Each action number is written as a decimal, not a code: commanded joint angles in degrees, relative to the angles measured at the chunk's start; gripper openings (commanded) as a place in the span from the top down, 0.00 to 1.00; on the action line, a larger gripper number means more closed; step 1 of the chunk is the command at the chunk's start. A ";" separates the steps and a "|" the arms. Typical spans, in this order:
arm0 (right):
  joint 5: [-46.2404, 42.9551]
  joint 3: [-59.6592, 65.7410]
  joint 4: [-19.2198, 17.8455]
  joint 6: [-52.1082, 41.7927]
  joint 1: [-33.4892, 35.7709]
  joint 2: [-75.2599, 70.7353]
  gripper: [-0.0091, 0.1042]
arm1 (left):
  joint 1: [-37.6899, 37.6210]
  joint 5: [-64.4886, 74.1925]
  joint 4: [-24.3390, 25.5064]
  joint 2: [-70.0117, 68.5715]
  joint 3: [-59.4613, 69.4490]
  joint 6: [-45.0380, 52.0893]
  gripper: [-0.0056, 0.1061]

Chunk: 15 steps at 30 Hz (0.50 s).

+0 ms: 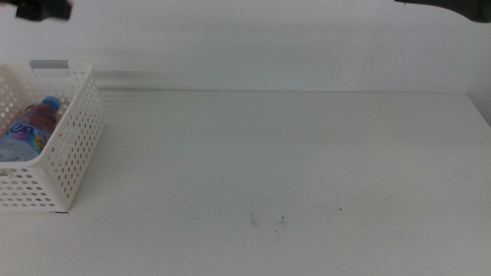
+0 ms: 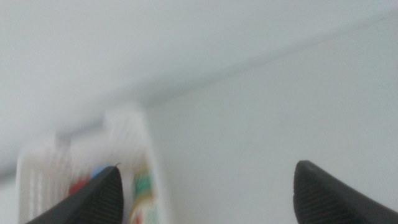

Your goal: Use arms to grab the bottles and put them into the dustbin to the left of the table.

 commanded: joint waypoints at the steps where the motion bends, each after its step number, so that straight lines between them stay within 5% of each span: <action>1: -0.05 -0.38 -0.18 -0.16 0.08 -0.14 0.12 | -4.26 -7.10 0.00 -7.14 5.11 -0.81 0.11; 8: -0.05 -0.38 -0.18 -0.16 0.08 -0.14 0.12 | -12.34 -27.38 1.65 -25.89 23.17 -2.41 0.11; 15: -0.05 -0.38 -0.18 -0.16 0.08 -0.14 0.12 | -12.34 -26.76 4.03 -29.01 25.56 -4.52 0.11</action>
